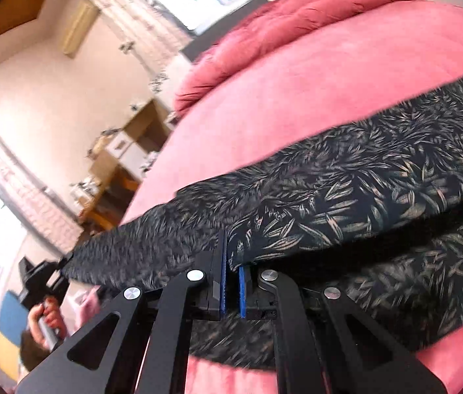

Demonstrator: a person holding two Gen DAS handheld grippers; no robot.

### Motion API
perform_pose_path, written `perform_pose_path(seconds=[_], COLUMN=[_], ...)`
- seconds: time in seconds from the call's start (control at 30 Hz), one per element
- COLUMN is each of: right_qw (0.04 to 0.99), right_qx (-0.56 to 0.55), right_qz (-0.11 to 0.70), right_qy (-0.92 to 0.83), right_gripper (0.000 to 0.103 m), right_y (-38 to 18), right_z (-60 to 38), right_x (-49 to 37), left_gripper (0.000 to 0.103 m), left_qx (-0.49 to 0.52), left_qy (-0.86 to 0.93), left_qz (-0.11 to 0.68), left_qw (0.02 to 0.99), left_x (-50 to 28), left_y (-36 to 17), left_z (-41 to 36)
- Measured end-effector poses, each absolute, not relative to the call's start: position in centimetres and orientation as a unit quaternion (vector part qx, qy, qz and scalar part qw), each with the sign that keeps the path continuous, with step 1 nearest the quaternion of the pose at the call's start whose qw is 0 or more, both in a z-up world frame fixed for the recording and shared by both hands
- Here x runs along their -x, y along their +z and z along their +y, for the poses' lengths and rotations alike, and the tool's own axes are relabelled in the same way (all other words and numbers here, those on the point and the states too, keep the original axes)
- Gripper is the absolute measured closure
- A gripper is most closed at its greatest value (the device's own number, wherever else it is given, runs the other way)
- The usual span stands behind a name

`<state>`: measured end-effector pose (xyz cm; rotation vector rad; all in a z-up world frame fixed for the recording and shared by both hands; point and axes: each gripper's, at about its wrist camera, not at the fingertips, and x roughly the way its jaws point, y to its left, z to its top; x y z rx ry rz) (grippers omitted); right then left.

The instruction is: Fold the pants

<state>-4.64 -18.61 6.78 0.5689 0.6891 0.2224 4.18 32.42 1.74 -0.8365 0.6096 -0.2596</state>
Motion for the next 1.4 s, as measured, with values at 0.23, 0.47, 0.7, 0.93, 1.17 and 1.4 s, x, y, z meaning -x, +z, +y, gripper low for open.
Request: perform_pose_path(seconds=[0.23, 0.47, 0.7, 0.93, 1.17, 1.4], right_qw=[0.877, 0.884, 0.864, 0.850, 0.838, 0.776], right_qx=[-0.238, -0.263, -0.264, -0.326, -0.426, -0.552], right_qz=[0.409, 0.372, 0.416, 0.405, 0.342, 0.297], right_qy=[0.085, 0.109, 0.103, 0.082, -0.019, -0.077], right_gripper=[0.099, 0.098, 0.098, 0.073, 0.056, 0.056], right_y=[1.5, 1.8, 0.0, 0.6, 2.0, 0.6], right_z=[-17.8, -19.0, -19.0, -21.2, -30.3, -38.5], right_x=[5.9, 7.4, 7.4, 7.7, 9.9, 11.6], left_gripper=[0.097, 0.097, 0.093, 0.049, 0.040, 0.033], left_qx=[0.346, 0.361, 0.322, 0.315, 0.251, 0.172], left_qy=[-0.066, -0.070, -0.037, 0.011, 0.008, -0.151], left_qz=[0.386, 0.351, 0.397, 0.327, 0.253, 0.303], left_qw=[0.852, 0.861, 0.858, 0.891, 0.934, 0.925], left_x=[-2.8, -1.6, -1.2, 1.3, 2.8, 0.5], left_y=[-4.8, -4.1, -6.1, -3.4, 0.5, 0.6], left_z=[32.2, 32.9, 31.8, 32.0, 28.8, 19.5])
